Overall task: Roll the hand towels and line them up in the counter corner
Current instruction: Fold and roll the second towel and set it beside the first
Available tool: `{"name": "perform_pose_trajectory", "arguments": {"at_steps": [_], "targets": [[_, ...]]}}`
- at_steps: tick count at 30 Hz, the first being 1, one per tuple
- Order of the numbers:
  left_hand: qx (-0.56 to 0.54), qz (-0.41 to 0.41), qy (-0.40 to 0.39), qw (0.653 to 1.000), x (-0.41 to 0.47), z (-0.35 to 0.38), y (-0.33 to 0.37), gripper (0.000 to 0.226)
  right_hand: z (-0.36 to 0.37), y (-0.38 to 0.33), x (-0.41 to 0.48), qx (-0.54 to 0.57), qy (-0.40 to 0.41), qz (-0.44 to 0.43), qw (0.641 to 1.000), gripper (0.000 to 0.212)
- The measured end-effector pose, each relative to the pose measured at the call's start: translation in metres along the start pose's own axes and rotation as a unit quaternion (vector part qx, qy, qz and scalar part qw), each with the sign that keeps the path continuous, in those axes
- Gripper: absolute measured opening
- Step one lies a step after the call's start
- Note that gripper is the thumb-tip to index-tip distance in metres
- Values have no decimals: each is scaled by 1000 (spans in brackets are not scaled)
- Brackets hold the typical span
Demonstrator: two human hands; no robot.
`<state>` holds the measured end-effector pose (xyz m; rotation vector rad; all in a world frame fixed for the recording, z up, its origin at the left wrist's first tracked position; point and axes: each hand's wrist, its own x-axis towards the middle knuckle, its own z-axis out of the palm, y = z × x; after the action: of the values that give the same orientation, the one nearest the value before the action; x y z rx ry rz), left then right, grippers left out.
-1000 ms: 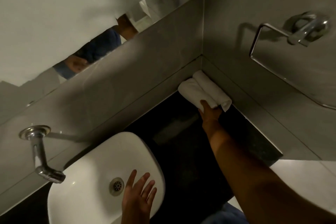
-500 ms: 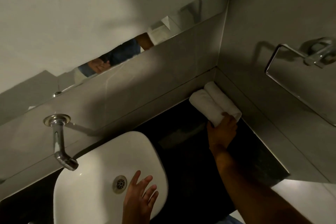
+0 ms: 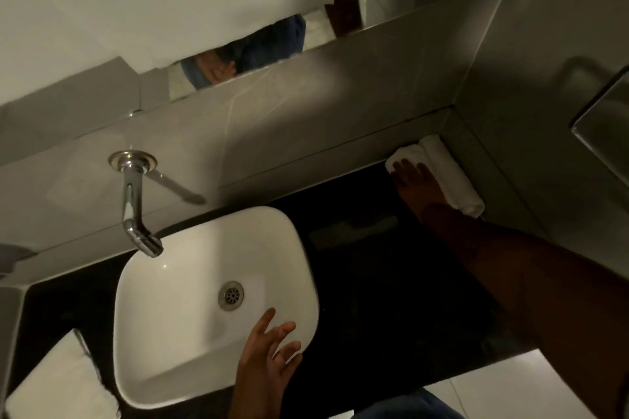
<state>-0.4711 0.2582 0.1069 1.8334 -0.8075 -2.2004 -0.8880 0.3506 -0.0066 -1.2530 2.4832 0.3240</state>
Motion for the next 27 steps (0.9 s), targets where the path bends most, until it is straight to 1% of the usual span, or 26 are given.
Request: {"name": "perform_pose_trajectory", "arguments": {"at_steps": [2,4,6,8,10,11,13,15,16,19,20,22,25,27], "targets": [[-2,5,7,1000,-1,-2,-5,30,0,3,3,13,15,4,1000,59],[-2,10,9,1000,-3,-3,-9,38,-3,-1,3,56,43,29,997,67],[-6,8,12,1000,-2,-5,-13,31,-1,-8,-3,95,64,74,991,77],[-7,-2,11,1000,1,-6,-16,26,9,-14,-13,96,60,96,989,73],[-7,-15,11,1000,3,-6,-18,26,21,-12,-19,76,57,81,992,66],[-6,-18,12,1000,3,-5,-19,26,23,-8,-19,64,53,70,994,66],[-2,-20,19,1000,4,-4,-20,27,17,4,-11,54,41,58,996,71],[0,-25,24,999,4,-3,-22,26,7,10,-2,78,29,70,994,78],[0,-28,24,999,4,-2,-24,26,4,10,2,90,33,79,992,79],[-3,-30,26,999,4,-1,-28,25,2,-2,9,115,57,100,987,69],[-3,-29,27,999,4,0,-30,25,4,-7,10,116,71,95,986,68],[7,-25,31,999,5,0,-32,25,8,-16,6,99,80,48,991,64],[31,-30,35,998,9,-3,-36,28,24,-27,-2,59,55,-49,996,55],[38,-37,30,998,10,-4,-38,30,30,-23,-6,35,19,-49,998,55]]}}
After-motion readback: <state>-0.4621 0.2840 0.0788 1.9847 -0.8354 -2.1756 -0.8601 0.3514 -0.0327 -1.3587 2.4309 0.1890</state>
